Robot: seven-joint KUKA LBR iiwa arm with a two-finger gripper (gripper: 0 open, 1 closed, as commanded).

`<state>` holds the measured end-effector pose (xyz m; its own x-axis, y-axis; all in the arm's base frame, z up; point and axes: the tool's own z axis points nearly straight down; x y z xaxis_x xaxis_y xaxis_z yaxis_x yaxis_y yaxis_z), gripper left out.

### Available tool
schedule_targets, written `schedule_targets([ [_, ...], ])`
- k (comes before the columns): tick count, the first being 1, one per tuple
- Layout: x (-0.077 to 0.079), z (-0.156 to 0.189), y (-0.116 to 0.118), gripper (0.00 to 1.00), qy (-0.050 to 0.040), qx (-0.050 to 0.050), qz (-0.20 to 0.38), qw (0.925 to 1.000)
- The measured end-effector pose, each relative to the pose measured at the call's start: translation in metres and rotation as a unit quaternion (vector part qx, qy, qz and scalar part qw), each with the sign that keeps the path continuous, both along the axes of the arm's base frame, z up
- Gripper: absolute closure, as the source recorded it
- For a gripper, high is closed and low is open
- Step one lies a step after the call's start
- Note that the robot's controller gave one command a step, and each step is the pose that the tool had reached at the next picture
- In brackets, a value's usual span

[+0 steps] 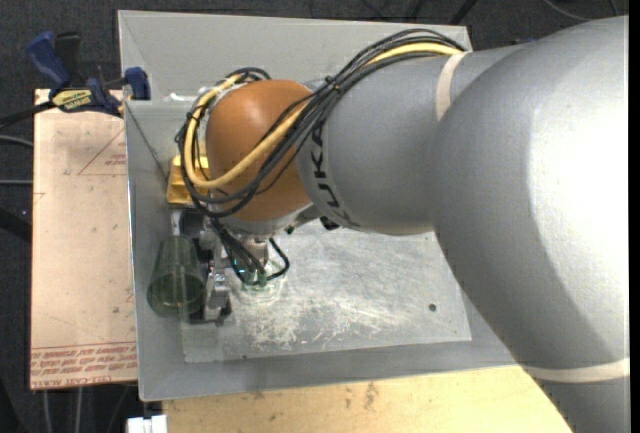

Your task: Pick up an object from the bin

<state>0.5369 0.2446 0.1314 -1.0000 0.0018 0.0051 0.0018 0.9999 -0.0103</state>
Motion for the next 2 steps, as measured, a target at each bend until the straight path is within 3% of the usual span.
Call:
schedule_targets([
  [1, 0.0509, -0.0338, 0.0013, 1.0, 0.01, 0.008, 0.124, 0.9922],
  [2, 0.0511, -0.0338, 0.0013, 0.0, 0.0093, 0.008, 0.124, 0.9922],
])
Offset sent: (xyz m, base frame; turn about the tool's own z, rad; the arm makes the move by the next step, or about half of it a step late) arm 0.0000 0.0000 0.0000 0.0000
